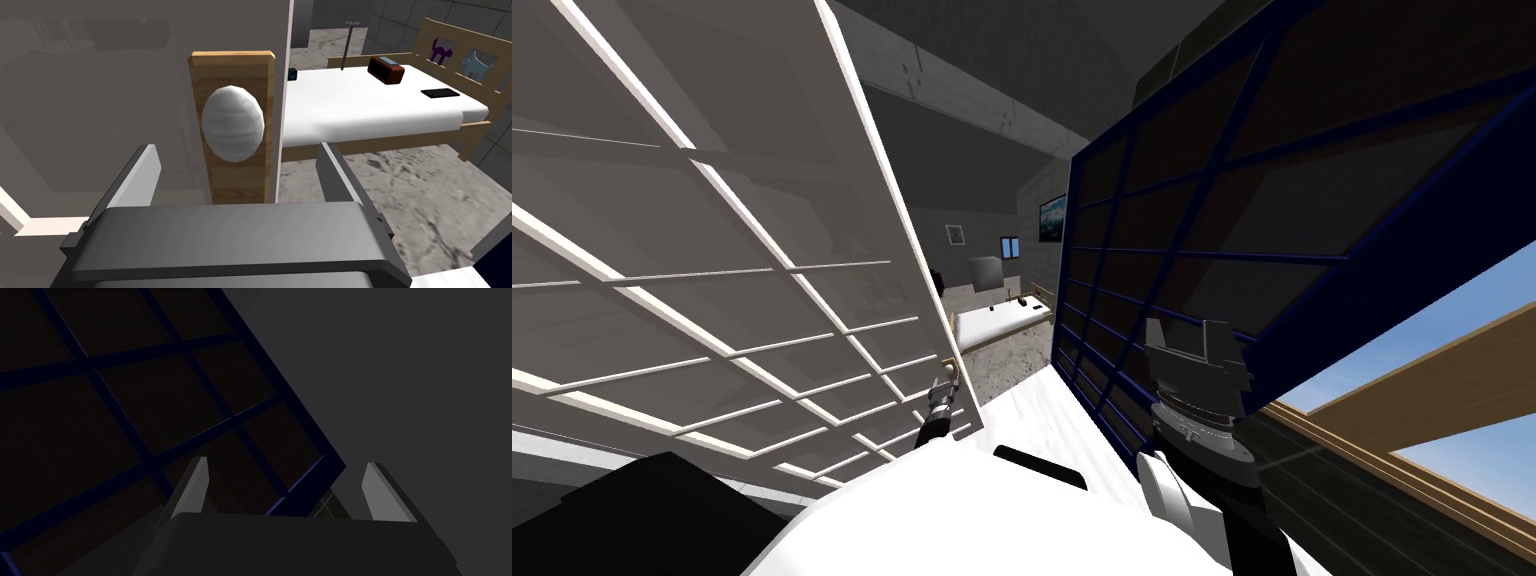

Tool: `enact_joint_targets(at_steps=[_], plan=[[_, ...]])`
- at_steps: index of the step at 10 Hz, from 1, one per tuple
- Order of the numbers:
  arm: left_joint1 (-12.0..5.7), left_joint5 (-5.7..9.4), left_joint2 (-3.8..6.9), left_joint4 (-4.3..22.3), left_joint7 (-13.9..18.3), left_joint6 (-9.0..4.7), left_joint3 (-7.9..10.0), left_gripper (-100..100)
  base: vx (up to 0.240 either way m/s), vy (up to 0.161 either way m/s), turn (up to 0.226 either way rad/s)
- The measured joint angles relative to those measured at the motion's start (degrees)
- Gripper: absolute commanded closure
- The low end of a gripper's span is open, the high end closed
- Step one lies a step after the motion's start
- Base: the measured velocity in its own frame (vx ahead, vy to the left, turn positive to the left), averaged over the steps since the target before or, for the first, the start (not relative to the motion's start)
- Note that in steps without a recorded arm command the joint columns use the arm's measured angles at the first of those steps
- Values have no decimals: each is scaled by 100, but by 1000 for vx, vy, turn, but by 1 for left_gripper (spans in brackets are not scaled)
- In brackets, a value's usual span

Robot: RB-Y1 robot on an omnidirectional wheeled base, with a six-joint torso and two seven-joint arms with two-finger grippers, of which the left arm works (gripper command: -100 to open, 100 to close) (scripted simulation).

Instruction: Pull the door open

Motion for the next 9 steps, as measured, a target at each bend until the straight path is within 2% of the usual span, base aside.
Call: enact_joint_targets(at_steps=[1,2,3,4,5,9], plan=[[-22,5,132,152,169,-50,-10,-100,96,-9,-14],[8,16,187,139,244,-45,-5,-100,38,1,2],[74,23,190,38,230,-12,3,-100,79,3,-37],[127,30,282,56,313,-16,-3,-100,46,3,-7],[131,31,295,62,342,-21,-3,100,-11,0,7],[118,27,281,53,311,-11,-7,100,-7,-1,-3]])
